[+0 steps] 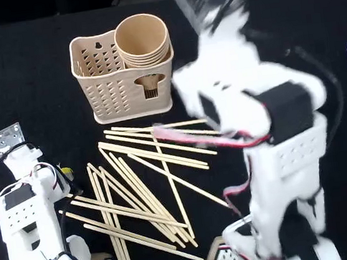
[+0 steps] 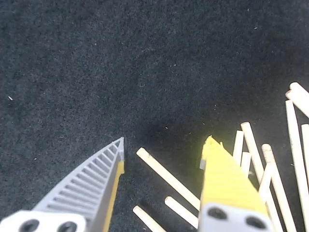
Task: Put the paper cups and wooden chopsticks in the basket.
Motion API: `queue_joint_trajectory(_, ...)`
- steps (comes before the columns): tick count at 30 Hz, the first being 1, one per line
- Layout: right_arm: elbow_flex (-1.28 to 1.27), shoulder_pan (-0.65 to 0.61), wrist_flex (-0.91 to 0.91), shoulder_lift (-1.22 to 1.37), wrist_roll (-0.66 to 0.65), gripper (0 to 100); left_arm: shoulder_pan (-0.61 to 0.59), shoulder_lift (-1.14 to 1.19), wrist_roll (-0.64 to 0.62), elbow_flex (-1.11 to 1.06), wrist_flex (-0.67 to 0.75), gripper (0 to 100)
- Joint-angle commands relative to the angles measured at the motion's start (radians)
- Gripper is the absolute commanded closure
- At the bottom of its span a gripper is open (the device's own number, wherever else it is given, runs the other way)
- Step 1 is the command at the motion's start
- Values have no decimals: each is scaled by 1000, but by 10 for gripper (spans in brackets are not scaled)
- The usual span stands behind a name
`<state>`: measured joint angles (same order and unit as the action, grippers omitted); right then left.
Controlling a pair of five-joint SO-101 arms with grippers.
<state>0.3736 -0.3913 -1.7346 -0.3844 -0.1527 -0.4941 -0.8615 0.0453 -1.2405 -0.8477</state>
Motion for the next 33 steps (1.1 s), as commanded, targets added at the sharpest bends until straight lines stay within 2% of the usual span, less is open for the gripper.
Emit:
queue_joint_trajectory(1,-404,-107,54,-139,-32,744,5,-12,-11,5,8,741)
queue_joint_trajectory(6,-903,-158,336,-185,-49,744,4,-11,-9,5,8,741)
queue_joint_trajectory(11,-1164,-161,609,-151,-49,744,4,-11,-9,5,8,741)
queue_joint_trajectory(14,-1234,-216,687,-117,-49,744,4,-11,-8,5,8,741)
queue_joint_trajectory(20,-1250,-516,700,-96,-40,744,-1,-12,-11,5,8,741)
queue_joint_trajectory(23,-1270,-620,740,-93,2,744,-16,-14,-11,5,6,741)
queue_joint_trajectory(27,-1326,-689,855,-91,54,744,-73,-14,-14,16,11,741)
queue_joint_trajectory(33,-1376,-703,918,-15,58,744,-133,-11,-64,27,14,741)
